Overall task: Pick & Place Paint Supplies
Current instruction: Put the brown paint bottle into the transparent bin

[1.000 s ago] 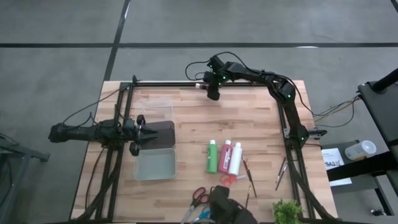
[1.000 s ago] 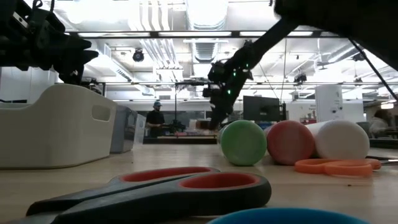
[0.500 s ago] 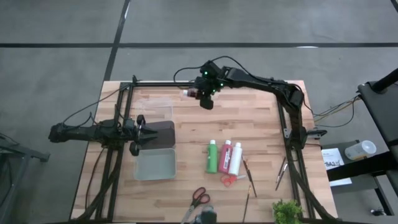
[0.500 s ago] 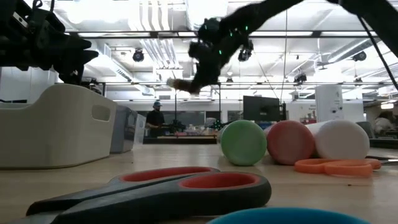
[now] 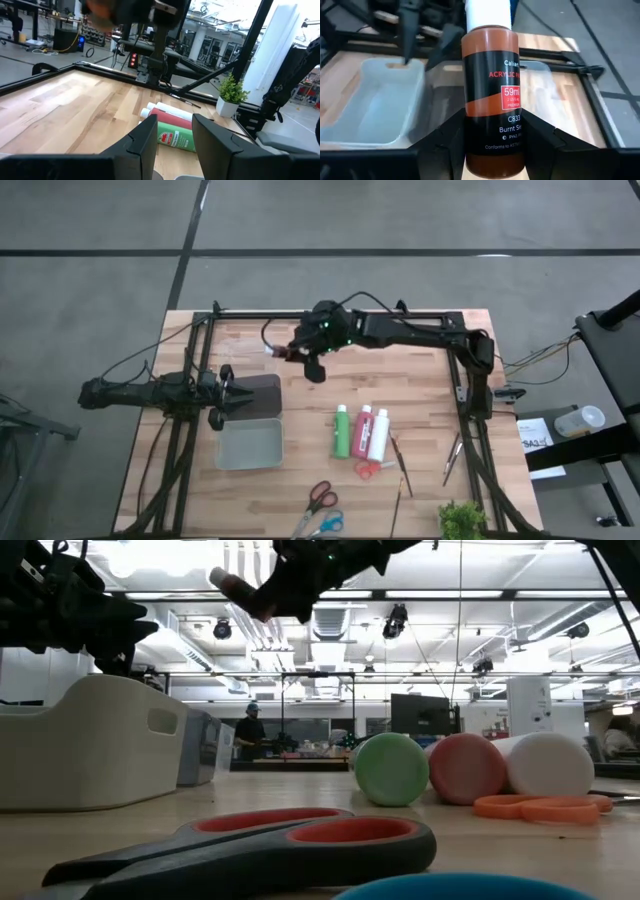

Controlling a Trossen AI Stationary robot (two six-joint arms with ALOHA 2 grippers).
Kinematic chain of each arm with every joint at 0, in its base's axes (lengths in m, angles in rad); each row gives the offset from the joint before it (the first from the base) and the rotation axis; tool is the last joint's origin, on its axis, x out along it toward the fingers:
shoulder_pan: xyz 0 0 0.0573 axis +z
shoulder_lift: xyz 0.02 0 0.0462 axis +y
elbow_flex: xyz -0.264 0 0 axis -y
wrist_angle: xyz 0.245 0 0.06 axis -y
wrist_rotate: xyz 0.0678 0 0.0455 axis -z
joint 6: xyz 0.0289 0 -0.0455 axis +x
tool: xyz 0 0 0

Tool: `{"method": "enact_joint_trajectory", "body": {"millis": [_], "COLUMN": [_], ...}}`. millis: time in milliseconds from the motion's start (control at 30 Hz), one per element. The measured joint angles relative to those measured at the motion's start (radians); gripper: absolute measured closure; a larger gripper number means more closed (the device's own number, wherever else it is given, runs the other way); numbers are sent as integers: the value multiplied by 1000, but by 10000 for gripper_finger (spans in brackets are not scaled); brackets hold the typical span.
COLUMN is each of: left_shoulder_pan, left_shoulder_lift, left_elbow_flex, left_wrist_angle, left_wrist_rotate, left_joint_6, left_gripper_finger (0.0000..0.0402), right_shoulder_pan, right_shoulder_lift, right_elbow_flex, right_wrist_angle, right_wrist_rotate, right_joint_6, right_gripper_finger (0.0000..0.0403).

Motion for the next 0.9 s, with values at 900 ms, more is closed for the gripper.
{"method": "enact_joint_trajectory", "body": {"millis": [900], "left_shoulder_pan": [0], "left_shoulder_lift": [0], "left_elbow_flex": [0], "left_wrist_angle": [0], "left_wrist_rotate": [0], "left_joint_6": [0], "left_gripper_finger": [272], "right_shoulder_pan": [-38], "right_shoulder_lift": [313], "right_elbow_flex": [21], "right_wrist_angle": [377], "right_wrist_rotate": [109], "right_joint_6": [184], "right_gripper_finger": [259]}}
